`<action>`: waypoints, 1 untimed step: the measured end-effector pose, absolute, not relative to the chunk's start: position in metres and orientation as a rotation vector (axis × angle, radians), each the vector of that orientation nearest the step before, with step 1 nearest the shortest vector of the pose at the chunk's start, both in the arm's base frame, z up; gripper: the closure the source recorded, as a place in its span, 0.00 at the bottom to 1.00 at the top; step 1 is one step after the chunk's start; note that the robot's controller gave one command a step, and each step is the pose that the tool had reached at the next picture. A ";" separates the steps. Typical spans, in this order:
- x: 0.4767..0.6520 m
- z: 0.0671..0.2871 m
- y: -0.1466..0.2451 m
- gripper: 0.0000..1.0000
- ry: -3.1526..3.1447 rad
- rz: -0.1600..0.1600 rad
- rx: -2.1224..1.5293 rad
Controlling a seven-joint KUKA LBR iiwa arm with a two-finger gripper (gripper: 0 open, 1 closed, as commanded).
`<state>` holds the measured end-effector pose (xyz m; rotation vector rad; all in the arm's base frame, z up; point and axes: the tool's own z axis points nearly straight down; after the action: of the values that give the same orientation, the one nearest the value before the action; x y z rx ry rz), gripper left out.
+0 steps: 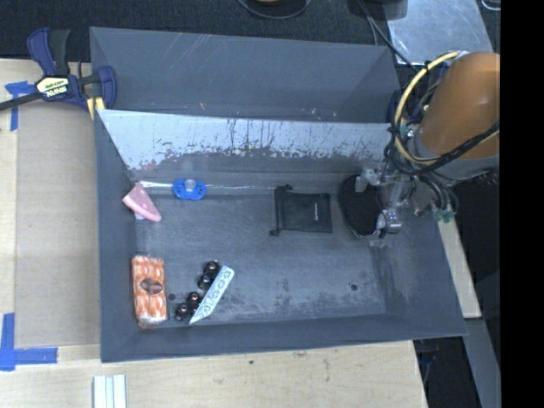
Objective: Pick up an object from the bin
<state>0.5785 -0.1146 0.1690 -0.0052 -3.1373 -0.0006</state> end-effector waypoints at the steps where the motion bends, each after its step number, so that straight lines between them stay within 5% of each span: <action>1: 0.580 0.174 -0.114 0.00 -3.146 0.001 -0.001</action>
Offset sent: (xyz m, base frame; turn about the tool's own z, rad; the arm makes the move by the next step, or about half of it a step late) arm 0.0455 0.0359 -0.0990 -0.0243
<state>0.5801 -0.1140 0.1742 -0.0009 -3.1456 0.0012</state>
